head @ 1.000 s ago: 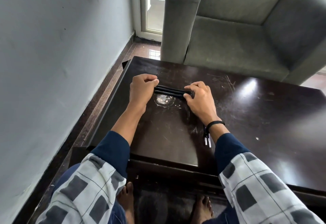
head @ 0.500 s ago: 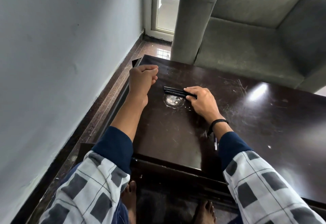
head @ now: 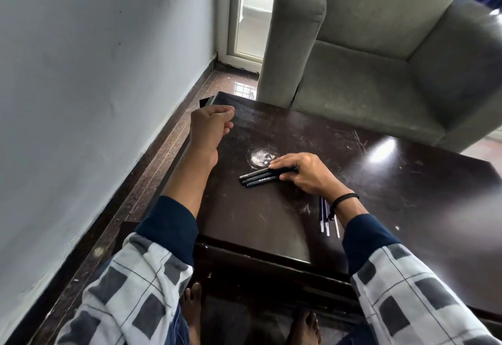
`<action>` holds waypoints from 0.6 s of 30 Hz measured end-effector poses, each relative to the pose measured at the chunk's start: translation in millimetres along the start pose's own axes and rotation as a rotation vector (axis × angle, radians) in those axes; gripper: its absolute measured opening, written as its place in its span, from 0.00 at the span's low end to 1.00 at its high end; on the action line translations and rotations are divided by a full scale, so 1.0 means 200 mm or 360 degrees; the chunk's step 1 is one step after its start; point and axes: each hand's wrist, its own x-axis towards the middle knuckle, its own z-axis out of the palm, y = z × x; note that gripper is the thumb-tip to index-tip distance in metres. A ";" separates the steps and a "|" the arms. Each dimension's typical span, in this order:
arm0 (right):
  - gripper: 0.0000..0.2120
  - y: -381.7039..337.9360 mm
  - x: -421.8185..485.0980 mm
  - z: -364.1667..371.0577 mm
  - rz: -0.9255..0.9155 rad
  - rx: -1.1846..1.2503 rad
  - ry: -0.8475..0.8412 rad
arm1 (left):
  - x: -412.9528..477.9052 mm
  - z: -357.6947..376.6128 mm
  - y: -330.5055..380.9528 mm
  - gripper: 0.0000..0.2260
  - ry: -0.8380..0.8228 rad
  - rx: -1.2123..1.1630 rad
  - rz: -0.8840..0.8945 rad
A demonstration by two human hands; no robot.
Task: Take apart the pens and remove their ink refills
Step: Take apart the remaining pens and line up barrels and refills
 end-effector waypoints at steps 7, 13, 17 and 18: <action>0.23 -0.06 -0.03 -0.02 -0.0012 -0.0177 -0.0314 | -0.01 -0.01 0.00 0.06 -0.0025 0.0017 0.0022; 0.26 -0.06 -0.14 0.00 0.0040 0.0067 0.0229 | -0.02 0.02 0.00 0.06 -0.0092 0.0084 0.0065; 0.14 -0.06 -0.28 -0.12 0.0670 0.0081 0.0587 | -0.03 0.04 0.00 0.05 -0.0121 0.0141 0.0105; 0.12 -0.07 -0.32 -0.15 0.0838 0.0056 0.0575 | -0.03 0.04 0.00 0.05 -0.0120 0.0140 0.0110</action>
